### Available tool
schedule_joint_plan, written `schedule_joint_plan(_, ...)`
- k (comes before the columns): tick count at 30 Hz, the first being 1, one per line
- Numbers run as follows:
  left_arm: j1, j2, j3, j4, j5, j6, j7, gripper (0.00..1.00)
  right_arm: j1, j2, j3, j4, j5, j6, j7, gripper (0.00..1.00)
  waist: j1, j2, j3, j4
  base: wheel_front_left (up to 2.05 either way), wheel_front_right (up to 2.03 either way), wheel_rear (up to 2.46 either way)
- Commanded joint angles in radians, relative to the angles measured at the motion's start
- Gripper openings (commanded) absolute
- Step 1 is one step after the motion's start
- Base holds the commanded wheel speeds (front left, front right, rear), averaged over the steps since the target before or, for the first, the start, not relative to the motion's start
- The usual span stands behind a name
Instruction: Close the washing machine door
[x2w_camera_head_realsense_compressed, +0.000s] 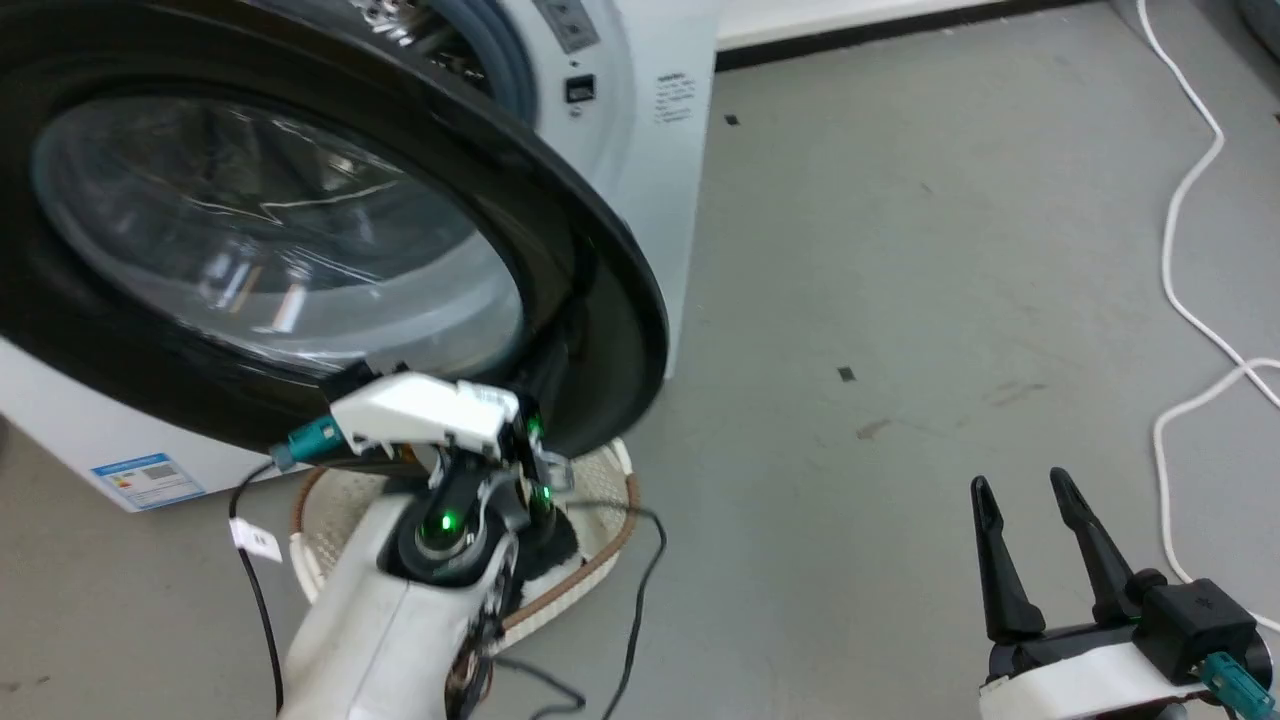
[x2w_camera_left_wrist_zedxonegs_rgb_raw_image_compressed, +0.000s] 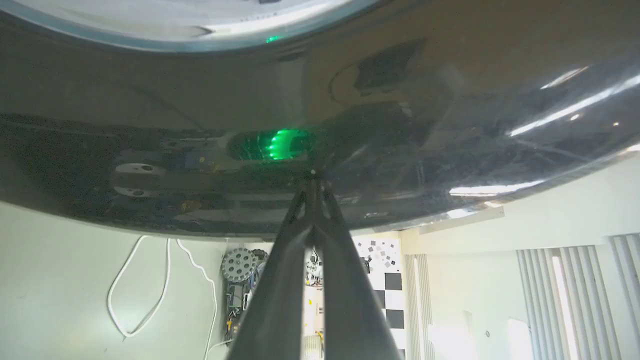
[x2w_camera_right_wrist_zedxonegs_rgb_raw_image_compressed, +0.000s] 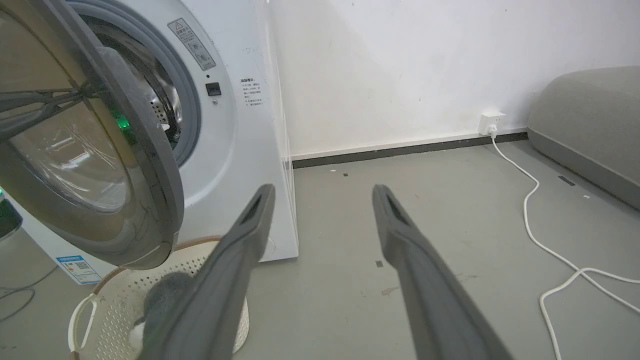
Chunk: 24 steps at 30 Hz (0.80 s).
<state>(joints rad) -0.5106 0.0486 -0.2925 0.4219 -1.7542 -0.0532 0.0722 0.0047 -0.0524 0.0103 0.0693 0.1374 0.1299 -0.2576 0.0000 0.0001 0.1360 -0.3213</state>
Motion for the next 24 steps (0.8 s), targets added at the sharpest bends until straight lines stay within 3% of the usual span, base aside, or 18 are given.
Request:
schedule_joint_plan(1,-0.058,0.002,-0.005,0.04,-0.008,-0.019,-0.036,0.0,-0.018,0.002,0.004,-0.003,0.007,0.001,-0.004,1.0,0.0,-0.0001,0.024,-0.031,0.0,0.0,0.0)
schedule_joint_plan(8,-0.149,0.002,-0.033,0.14,-0.02,-0.05,-0.08,0.0,-0.024,0.002,0.006,-0.001,0.016,0.001,-0.004,1.0,0.0,-0.0001,0.03,-0.042,0.0,0.0,0.0)
schedule_joint_plan(15,-0.105,0.004,-0.085,0.149,-0.011,-0.076,-0.048,0.0,-0.011,0.002,0.0,-0.003,0.014,0.001,-0.004,1.0,0.0,-0.0001,-0.009,0.012,0.0,0.0,0.0)
schedule_joint_plan(19,-0.013,0.065,-0.149,0.021,0.103,-0.077,-0.032,0.0,0.001,0.002,-0.006,-0.01,0.007,0.001,-0.004,1.0,0.0,-0.0001,-0.052,0.071,0.0,0.0,0.0)
schedule_joint_plan(24,0.112,0.213,-0.271,-0.136,0.334,-0.077,-0.084,0.0,0.027,0.002,-0.008,-0.008,-0.005,0.001,-0.004,1.0,0.0,-0.0001,-0.105,0.153,0.0,0.0,0.0)
